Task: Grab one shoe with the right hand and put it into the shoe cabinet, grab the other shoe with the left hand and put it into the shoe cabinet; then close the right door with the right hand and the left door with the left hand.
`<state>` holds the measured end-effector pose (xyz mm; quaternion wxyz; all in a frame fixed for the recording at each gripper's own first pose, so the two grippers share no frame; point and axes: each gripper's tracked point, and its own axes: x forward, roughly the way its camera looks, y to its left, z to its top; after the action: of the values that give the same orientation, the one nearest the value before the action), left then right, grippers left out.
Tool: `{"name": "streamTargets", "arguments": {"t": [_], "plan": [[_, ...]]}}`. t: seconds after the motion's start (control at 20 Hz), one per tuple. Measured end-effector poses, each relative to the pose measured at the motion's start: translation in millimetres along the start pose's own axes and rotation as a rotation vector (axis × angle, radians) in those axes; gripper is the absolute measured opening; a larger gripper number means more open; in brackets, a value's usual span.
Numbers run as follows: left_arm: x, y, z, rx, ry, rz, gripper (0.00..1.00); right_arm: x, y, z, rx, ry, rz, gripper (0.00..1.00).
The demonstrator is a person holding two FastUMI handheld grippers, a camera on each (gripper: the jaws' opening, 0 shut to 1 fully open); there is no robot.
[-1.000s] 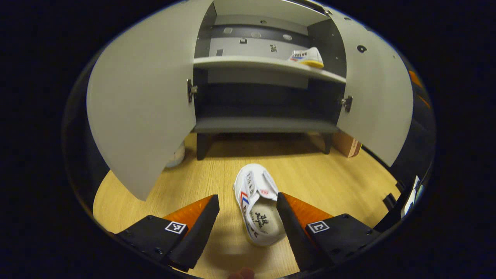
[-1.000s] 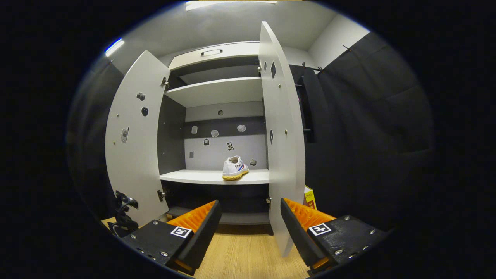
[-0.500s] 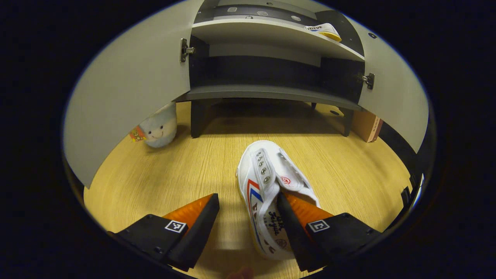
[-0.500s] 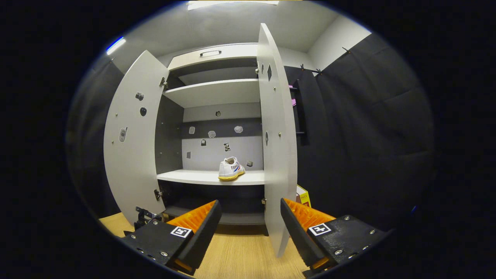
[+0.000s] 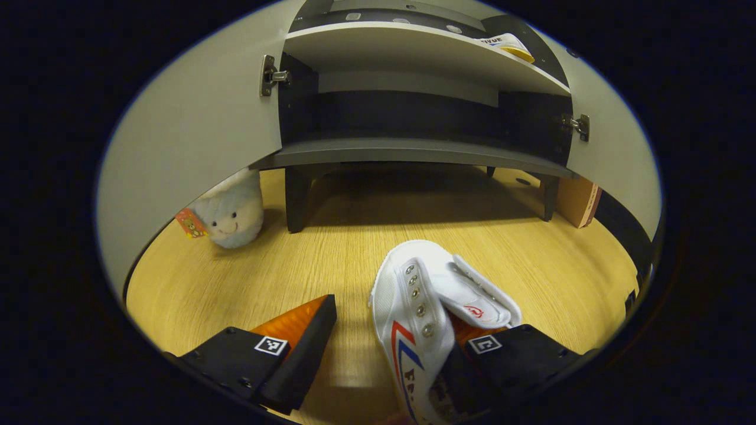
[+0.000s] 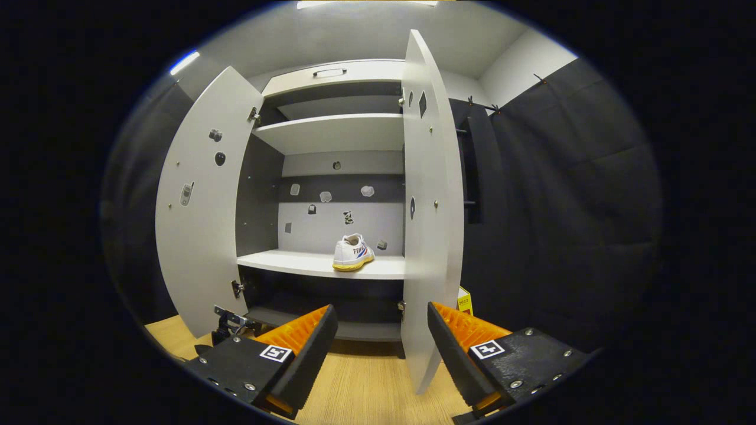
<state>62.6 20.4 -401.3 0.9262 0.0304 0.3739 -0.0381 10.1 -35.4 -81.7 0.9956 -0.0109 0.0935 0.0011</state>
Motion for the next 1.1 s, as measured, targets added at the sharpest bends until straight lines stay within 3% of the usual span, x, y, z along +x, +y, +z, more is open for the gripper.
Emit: {"name": "streamTargets", "arguments": {"t": [0.05, 0.1, 0.15, 0.2, 0.3, 0.45, 0.7, 0.9, 1.1], "plan": [[-0.9, -4.3, 5.4, -0.008, -0.021, -0.010, 0.88, 2.2, -0.7, -0.5, -0.005, 0.002, -0.001, 0.94], [-0.9, -7.9, 5.4, -0.009, -0.026, -0.022, 0.74, 2.8, 2.3, 0.5, -0.004, 0.005, 0.007, 0.94], [-4.6, -6.0, 6.9, 0.010, -0.027, 0.009, 0.63, 2.7, 4.6, -0.3, -0.003, 0.005, 0.015, 0.94], [-5.5, -1.8, 7.9, 0.021, -0.026, 0.032, 0.43, 2.9, 5.4, -1.1, -0.003, 0.005, 0.020, 0.94], [-13.1, 2.3, 6.9, 0.004, -0.026, 0.062, 0.17, 4.0, 9.1, 0.0, -0.003, 0.001, 0.032, 0.94], [-49.0, 2.3, 17.1, -0.042, -0.051, 0.081, 0.13, 3.5, 14.9, -2.0, -0.005, 0.000, 0.052, 0.94], [-152.7, -12.1, 86.3, 0.007, -0.190, 0.093, 0.12, 2.7, 24.8, -2.6, 0.000, -0.003, 0.082, 0.94], [-212.0, -22.6, 189.4, -0.027, -0.329, 0.059, 0.12, 3.9, 32.2, 0.2, 0.021, -0.012, 0.099, 0.94], [-251.0, -14.8, 313.0, -0.067, -0.489, 0.104, 0.12, -1.3, 29.9, -4.1, 0.015, -0.007, 0.083, 0.94]]}}
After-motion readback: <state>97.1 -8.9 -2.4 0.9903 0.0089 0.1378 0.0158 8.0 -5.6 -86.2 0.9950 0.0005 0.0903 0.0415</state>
